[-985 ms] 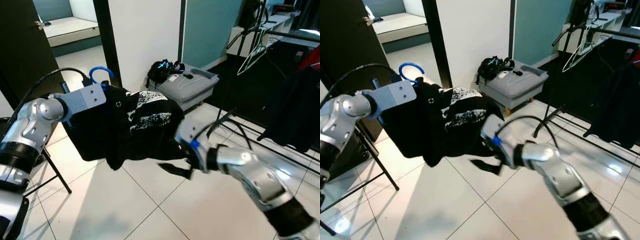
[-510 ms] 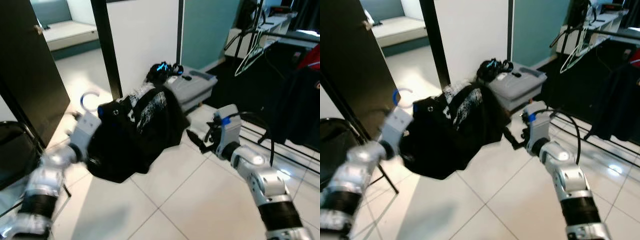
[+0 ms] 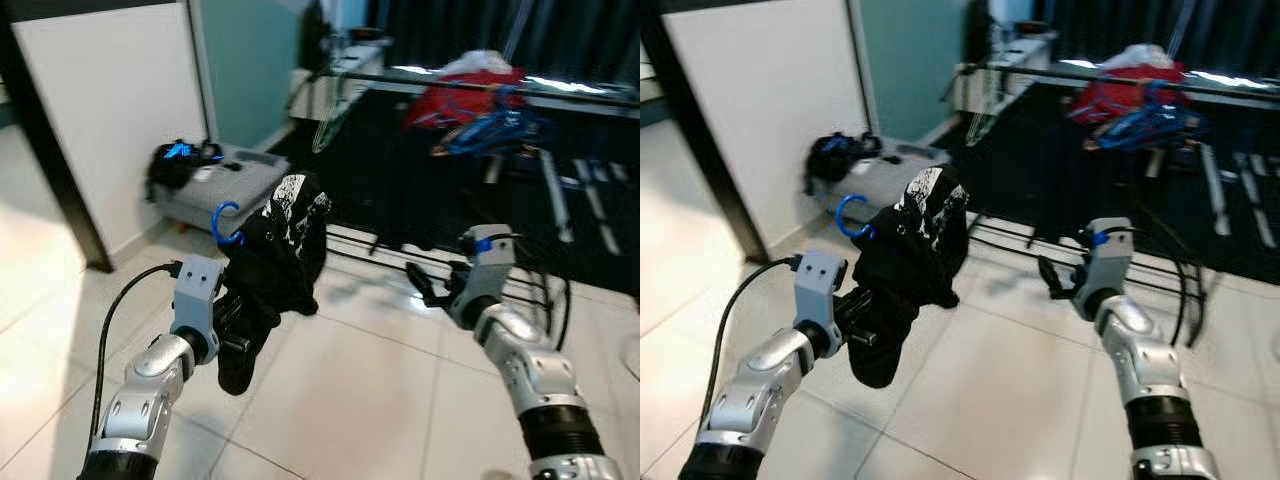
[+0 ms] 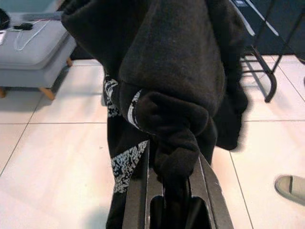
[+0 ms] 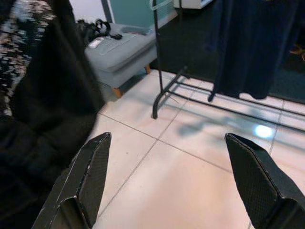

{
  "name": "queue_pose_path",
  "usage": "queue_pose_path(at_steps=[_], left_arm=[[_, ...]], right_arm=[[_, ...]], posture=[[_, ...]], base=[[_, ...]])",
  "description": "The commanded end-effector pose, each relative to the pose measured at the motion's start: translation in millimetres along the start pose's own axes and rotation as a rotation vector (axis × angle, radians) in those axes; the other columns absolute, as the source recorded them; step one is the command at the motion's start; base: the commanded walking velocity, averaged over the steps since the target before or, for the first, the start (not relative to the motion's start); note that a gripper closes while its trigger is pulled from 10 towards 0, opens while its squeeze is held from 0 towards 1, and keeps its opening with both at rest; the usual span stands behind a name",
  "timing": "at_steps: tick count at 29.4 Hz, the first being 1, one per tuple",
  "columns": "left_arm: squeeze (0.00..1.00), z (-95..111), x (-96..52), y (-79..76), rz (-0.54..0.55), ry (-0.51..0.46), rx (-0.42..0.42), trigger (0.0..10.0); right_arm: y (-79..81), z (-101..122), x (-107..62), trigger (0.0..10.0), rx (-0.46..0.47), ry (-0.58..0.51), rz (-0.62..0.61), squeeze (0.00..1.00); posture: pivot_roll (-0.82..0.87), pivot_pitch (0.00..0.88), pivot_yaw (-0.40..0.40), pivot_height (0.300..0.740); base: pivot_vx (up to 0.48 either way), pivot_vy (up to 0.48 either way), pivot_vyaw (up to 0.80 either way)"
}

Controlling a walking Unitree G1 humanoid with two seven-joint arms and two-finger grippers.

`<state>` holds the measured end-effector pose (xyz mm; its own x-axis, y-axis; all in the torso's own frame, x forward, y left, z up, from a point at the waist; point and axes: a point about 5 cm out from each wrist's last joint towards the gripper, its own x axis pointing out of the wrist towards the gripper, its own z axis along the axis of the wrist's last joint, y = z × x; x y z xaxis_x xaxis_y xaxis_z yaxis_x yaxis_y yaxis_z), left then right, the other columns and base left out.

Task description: Hang hanger

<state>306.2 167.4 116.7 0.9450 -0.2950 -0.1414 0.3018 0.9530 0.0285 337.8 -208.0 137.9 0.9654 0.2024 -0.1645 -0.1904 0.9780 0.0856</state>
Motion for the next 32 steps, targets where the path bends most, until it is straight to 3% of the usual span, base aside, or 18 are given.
queue_pose_path(at_steps=[1, 16, 20, 26, 32], left_arm=[[0.00, 9.0, 1.4, 3.8, 0.035, -0.018, 0.025, 10.0], [0.00, 19.6, 2.1, -3.0, 0.063, -0.015, 0.102, 10.0], [0.00, 29.2, 6.5, -10.7, 0.041, -0.032, 0.166, 10.0], [0.00, 37.2, 10.8, -17.9, 0.019, -0.045, 0.194, 10.0], [0.00, 41.4, 18.0, -30.6, -0.021, -0.055, 0.210, 10.0]], right_arm=[[-2.6, 0.7, 0.2, 10.0, 0.001, -0.022, -0.022, 0.00], [-4.5, -0.9, 4.6, 10.0, 0.017, -0.039, -0.055, 0.00], [-1.9, -1.3, 5.3, 10.0, 0.014, -0.055, -0.048, 0.00], [0.6, -2.8, 5.7, 10.0, -0.007, -0.056, -0.041, 0.00], [2.5, -4.7, 5.4, 10.0, 0.003, -0.055, -0.032, 0.00]], posture=[[-0.05, 0.015, -0.010, 0.735], [-0.05, 0.010, 0.008, 0.735], [-0.05, 0.002, 0.010, 0.735], [-0.04, 0.000, 0.016, 0.735], [-0.05, 0.000, 0.031, 0.735]], base=[[0.000, 0.000, 0.00], [0.262, 0.000, -0.11], [0.322, 0.000, -0.20], [0.327, 0.000, 0.00], [0.329, 0.000, -0.80]])
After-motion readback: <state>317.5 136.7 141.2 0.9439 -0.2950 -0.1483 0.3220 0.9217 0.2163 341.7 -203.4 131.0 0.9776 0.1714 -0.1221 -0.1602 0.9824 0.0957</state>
